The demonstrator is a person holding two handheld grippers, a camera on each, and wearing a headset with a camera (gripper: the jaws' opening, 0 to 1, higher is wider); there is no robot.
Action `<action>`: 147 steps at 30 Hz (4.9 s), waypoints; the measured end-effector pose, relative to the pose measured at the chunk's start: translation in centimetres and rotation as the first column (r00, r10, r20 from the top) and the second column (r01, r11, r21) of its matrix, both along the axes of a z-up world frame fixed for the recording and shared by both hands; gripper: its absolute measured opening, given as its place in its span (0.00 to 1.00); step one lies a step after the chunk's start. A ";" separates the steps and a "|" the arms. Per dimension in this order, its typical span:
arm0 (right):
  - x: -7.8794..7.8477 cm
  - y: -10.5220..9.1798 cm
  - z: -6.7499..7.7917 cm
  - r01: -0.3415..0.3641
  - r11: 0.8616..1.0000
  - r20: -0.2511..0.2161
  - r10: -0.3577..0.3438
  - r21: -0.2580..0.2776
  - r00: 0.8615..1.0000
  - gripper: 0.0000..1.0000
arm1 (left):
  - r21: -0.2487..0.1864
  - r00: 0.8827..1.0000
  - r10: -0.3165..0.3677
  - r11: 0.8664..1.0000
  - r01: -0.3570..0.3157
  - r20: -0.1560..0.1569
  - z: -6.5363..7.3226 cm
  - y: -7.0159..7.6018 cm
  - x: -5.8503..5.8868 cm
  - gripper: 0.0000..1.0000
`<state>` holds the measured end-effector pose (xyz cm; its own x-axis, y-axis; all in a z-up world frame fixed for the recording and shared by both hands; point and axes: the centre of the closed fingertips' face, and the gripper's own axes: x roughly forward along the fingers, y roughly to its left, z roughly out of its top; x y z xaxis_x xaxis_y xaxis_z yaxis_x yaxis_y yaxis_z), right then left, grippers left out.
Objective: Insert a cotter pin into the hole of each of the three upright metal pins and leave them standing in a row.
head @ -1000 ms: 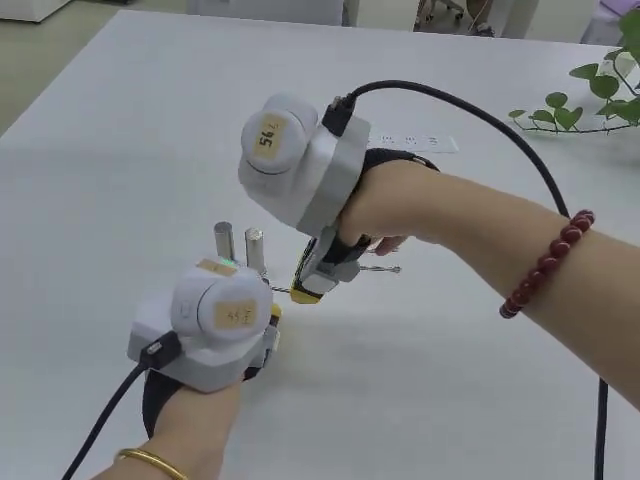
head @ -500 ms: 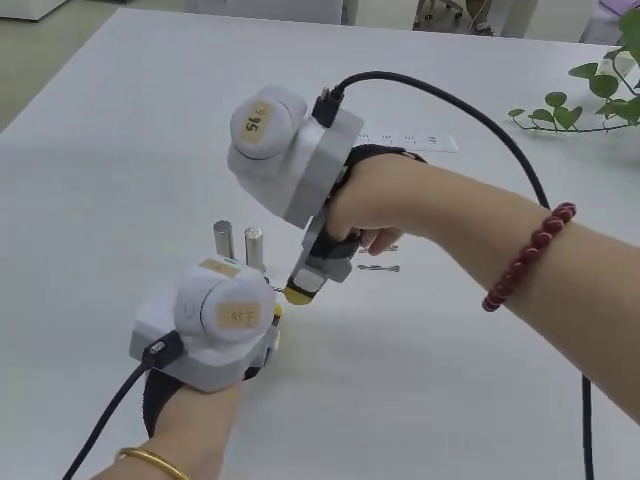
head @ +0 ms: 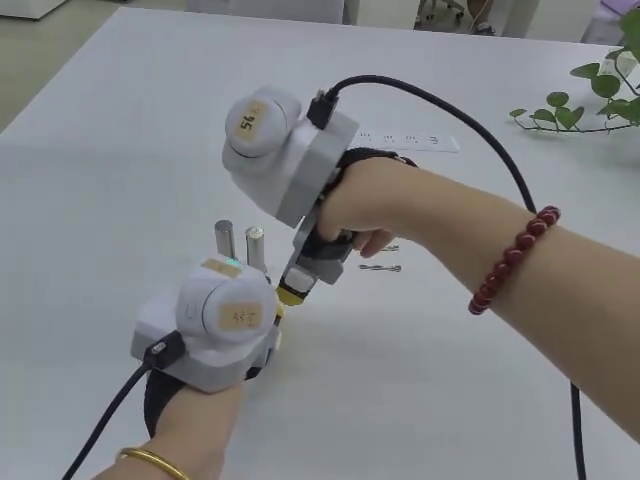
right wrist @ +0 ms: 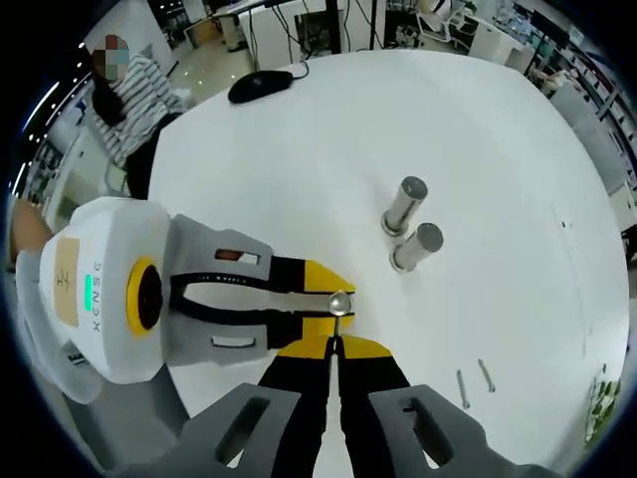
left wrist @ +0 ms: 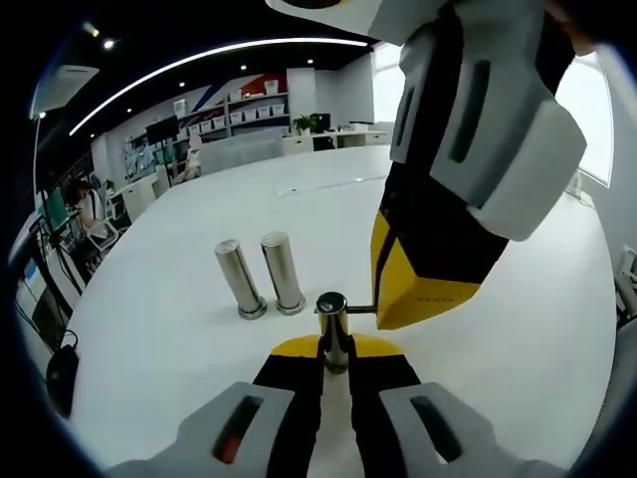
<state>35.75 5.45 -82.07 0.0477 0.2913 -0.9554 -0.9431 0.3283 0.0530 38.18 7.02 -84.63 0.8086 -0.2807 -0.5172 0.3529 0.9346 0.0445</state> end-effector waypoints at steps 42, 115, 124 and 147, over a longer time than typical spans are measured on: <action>-0.5 1.8 -0.1 -0.216 0.970 0.064 0.210 0.107 0.976 0.14 | -0.007 0.999 -0.015 1.000 0.014 -0.046 -0.7 0.3 -0.7 0.18; 0.3 1.5 0.3 -0.188 0.961 0.129 0.164 0.204 0.978 0.11 | -0.034 0.997 0.053 0.998 -0.055 -0.057 -0.4 0.8 -0.8 0.18; 0.1 1.7 0.8 -0.160 0.958 0.116 0.135 0.236 0.984 0.18 | -0.074 0.993 0.068 0.994 -0.075 -0.093 -0.4 1.2 -1.5 0.26; 1.4 2.1 4.7 0.004 0.919 0.119 -0.056 0.395 0.991 0.27 | -0.110 0.999 -0.002 0.994 -0.004 -0.054 2.8 2.3 -4.5 0.48</action>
<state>37.19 7.57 -77.41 0.1744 0.6385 -0.7496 -0.9404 0.3337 0.0655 33.66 9.33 -81.81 0.7804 -0.3376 -0.5264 0.3513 0.9330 -0.0777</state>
